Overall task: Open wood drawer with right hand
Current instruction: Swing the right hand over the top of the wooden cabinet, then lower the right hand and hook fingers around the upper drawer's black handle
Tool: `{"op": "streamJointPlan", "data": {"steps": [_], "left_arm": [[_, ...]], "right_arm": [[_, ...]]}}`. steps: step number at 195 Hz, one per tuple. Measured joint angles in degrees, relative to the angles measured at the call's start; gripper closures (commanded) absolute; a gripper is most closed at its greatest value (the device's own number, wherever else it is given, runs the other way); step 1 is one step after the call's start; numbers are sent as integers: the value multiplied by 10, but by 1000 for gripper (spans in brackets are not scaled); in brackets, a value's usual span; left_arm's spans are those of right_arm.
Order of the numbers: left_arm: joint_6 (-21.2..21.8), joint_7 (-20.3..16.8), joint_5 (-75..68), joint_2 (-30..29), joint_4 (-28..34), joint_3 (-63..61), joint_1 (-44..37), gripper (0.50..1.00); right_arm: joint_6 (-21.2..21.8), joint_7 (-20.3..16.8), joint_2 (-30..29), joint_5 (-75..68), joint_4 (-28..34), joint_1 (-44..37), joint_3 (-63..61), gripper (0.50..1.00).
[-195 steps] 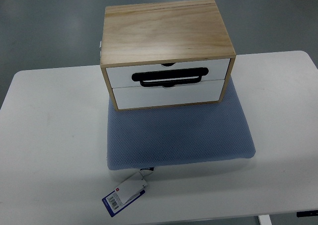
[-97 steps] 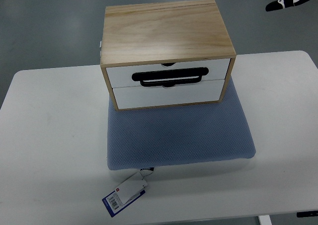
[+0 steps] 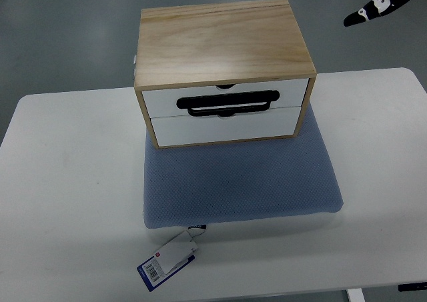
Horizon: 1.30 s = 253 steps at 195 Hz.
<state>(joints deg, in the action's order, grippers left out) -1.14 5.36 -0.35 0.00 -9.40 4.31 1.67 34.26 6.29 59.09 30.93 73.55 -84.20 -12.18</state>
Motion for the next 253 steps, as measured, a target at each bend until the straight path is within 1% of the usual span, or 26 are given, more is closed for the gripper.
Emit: {"op": "streamJointPlan", "data": {"steps": [22,87,142,187,220,253], "left_arm": [[0,0,0,0,0,0,0,500],[0,0,0,0,0,0,0,500],[0,0,0,0,0,0,0,500],[0,0,0,0,0,0,0,500],[0,0,0,0,0,0,0,500],[0,0,0,0,0,0,0,500]], "right_arm": [[7,3,-5,-2,4,-14,16,570],[7,4,-42,-4,15,-76,87,570],[7,-2,-78,1,32,-114,94,570],[7,-33,-107,5,45,-144,106,572],[7,-42,-134,10,59,-183,140,572],[7,-59,-181,11,59,-213,172,572]]}}
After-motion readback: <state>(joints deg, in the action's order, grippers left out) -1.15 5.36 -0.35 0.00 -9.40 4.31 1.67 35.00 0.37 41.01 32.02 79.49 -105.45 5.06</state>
